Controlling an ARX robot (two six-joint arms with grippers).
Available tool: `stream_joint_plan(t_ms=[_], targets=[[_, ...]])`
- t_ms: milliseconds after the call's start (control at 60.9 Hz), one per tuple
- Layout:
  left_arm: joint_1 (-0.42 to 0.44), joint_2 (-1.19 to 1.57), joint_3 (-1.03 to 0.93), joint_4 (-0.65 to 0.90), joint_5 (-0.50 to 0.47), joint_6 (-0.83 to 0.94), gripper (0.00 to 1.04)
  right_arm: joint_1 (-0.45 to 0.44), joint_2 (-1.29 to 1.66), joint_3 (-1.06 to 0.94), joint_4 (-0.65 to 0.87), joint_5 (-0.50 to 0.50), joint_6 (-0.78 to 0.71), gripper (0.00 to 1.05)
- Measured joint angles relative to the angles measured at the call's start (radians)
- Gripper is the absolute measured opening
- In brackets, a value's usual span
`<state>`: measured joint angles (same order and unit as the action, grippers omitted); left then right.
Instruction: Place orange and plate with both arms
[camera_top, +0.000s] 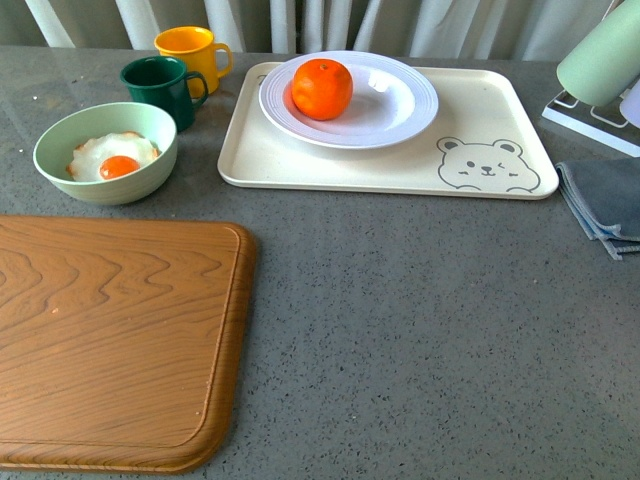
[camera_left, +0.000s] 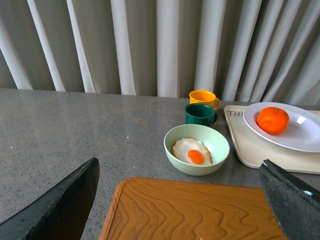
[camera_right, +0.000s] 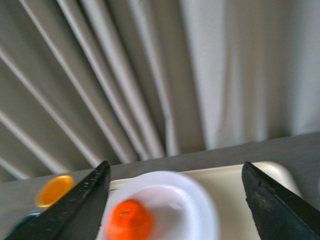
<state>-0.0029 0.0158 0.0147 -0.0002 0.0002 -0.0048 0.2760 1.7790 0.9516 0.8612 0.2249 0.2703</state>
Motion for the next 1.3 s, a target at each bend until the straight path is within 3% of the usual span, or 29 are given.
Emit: stream_joint_plan(t_ms=[148, 345, 805, 936, 1298], targets=[[0.0, 0.0, 0.0, 0.0, 0.0, 0.0, 0.96, -0.059, -0.154, -0.24, 0.083, -0.008, -0.197, 0.46], [0.0, 0.0, 0.0, 0.0, 0.0, 0.0, 0.96, -0.122, -0.331, -0.515, 0.146, -0.077, -0.253, 0.02], [0.0, 0.0, 0.0, 0.0, 0.0, 0.0, 0.96, -0.201, -0.649, -0.789, 0.095, -0.154, -0.264, 0.02], [0.0, 0.0, 0.0, 0.0, 0.0, 0.0, 0.96, -0.267, -0.689, -0.854, 0.127, -0.217, -0.264, 0.02], [0.0, 0.0, 0.0, 0.0, 0.0, 0.0, 0.96, -0.274, -0.951, -0.924, -0.076, -0.225, -0.264, 0.02]])
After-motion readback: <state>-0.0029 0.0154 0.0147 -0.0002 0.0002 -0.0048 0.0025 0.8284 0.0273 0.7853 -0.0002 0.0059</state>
